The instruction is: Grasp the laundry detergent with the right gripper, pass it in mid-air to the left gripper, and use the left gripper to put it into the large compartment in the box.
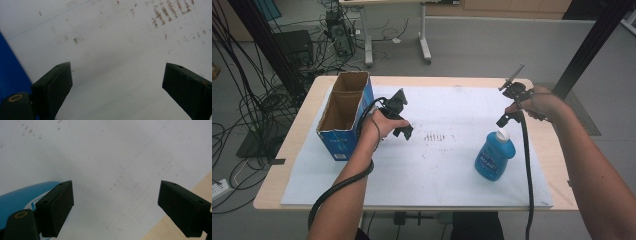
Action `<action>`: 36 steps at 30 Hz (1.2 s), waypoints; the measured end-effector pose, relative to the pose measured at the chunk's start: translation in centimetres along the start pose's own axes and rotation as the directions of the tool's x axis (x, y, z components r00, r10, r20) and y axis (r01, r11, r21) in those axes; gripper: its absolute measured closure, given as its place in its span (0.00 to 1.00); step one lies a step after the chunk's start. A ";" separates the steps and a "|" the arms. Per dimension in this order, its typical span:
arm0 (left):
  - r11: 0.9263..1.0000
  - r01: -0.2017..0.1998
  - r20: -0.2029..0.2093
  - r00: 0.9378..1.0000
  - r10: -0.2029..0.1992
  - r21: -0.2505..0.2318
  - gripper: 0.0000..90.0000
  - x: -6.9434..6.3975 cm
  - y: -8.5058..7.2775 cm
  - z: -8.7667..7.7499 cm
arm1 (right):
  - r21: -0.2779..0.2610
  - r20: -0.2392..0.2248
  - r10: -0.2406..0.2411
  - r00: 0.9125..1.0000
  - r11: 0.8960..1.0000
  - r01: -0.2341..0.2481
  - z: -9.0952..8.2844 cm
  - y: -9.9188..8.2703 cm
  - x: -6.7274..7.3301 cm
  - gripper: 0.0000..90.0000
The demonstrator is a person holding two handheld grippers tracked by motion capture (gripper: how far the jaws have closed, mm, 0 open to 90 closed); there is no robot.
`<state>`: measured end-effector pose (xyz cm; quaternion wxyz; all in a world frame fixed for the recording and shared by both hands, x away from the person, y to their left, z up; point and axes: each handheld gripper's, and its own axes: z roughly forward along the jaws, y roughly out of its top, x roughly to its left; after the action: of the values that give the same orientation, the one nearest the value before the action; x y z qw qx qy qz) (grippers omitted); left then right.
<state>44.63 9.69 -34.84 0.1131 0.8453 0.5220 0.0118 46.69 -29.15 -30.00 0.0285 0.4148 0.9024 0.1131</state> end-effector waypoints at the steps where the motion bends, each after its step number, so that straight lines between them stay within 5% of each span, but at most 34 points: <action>1: 1.000 0.000 0.000 1.000 0.000 0.000 0.11 0.0 0.0 0.0 | 0.000 0.000 0.000 1.000 1.000 0.000 0.0 0.0 0.0 0.15; 36: 0.999 -0.029 -0.007 1.000 0.029 0.022 0.10 -1.6 -3.2 -0.9 | -0.012 0.001 0.054 0.999 0.998 -0.054 -0.1 -7.2 -1.0 0.15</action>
<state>40.97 9.85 -34.51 0.1015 0.8540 0.5102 0.0110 42.01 -34.45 -31.56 0.0287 0.4387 0.8903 0.1189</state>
